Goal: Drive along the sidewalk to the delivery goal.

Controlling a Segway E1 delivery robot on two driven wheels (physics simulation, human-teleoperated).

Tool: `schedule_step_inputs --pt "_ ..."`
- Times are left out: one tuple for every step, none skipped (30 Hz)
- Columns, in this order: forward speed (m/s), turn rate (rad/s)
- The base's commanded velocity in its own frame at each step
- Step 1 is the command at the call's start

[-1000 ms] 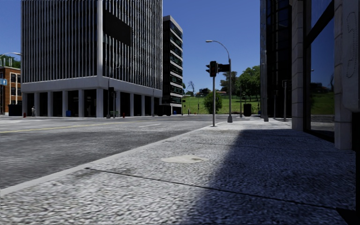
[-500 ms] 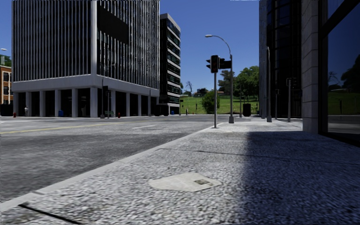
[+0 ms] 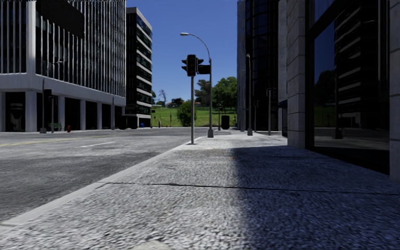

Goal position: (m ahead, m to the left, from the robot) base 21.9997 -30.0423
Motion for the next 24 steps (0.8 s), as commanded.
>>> schedule_step_inputs --pt "2.00 -0.06" --pt "2.00 -0.04" --pt "2.00 -0.04" --pt "2.00 -0.04" --pt "2.00 -0.03" --pt "2.00 -0.03" --pt "2.00 -0.03" --pt "2.00 -0.03" --pt "2.00 -0.03" --pt "2.00 -0.03" --pt "2.00 -0.03" --pt "2.00 -0.07" --pt "2.00 -0.33" --pt "2.00 -0.33" --pt "2.00 -0.54" --pt "2.00 -0.72" --pt "2.00 -0.89" --pt "2.00 -0.96" --pt "2.00 -0.98" --pt "2.00 -0.98" --pt "2.00 -0.50" --pt "2.00 -0.08" --pt "2.00 -0.04" --pt "2.00 -0.03"
